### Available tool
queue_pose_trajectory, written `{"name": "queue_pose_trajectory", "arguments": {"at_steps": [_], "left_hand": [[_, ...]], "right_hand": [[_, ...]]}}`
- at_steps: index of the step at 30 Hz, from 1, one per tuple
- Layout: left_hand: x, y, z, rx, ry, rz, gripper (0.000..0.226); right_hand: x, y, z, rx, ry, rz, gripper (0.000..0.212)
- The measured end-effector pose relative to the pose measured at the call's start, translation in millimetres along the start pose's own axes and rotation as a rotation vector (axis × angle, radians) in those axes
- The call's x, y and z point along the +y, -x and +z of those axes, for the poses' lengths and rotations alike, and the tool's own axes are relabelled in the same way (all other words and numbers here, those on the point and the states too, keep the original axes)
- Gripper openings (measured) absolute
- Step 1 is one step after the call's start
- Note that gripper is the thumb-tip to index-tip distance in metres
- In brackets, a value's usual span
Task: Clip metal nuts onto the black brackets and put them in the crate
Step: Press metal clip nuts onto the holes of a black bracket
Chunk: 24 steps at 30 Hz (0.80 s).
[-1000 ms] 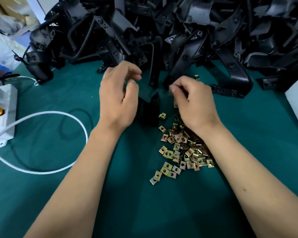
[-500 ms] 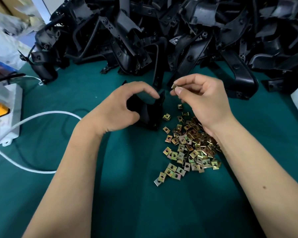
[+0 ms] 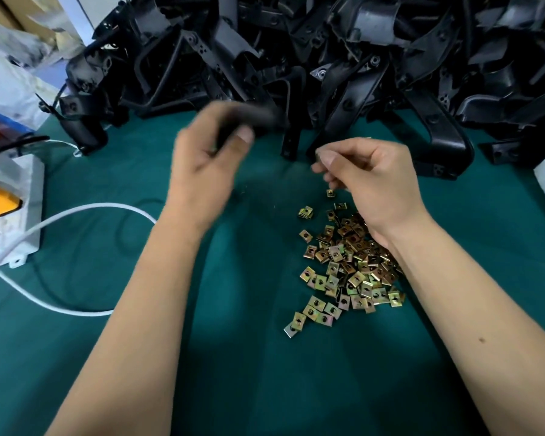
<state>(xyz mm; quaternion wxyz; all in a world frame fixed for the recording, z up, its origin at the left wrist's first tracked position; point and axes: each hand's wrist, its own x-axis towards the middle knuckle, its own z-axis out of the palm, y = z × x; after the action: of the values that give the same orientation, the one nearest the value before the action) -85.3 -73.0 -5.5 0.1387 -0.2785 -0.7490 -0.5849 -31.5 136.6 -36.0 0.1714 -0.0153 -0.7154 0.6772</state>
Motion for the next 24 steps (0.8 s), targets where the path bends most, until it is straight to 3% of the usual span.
{"name": "queue_pose_trajectory", "arguments": {"at_steps": [2, 3, 5, 8, 11, 24], "left_hand": [[7.9, -5.1, -11.2, 0.173, 0.482, -0.178, 0.01], [8.6, -5.6, -19.5, 0.15, 0.652, -0.26, 0.016], [5.5, -3.7, -31.8, -0.02, 0.772, -0.403, 0.023], [-2.4, 5.8, -21.1, -0.325, 0.626, -0.526, 0.024], [-5.6, 11.5, 4.3, -0.513, 0.638, -0.658, 0.027], [-11.2, 8.9, 17.4, -0.501, 0.566, -0.658, 0.027]], "right_hand": [[-1.1, 1.4, 0.3, 0.025, -0.033, 0.017, 0.011], [-1.5, 1.7, 0.6, 0.029, -0.054, 0.037, 0.012], [-2.7, 2.0, 1.5, 0.013, -0.111, 0.102, 0.01], [-4.7, 2.2, 3.0, -0.027, -0.2, 0.198, 0.007], [-4.4, 3.8, 6.0, -0.05, -0.234, 0.254, 0.005], [-7.1, 3.7, 8.5, 0.023, -0.359, 0.3, 0.012]]}}
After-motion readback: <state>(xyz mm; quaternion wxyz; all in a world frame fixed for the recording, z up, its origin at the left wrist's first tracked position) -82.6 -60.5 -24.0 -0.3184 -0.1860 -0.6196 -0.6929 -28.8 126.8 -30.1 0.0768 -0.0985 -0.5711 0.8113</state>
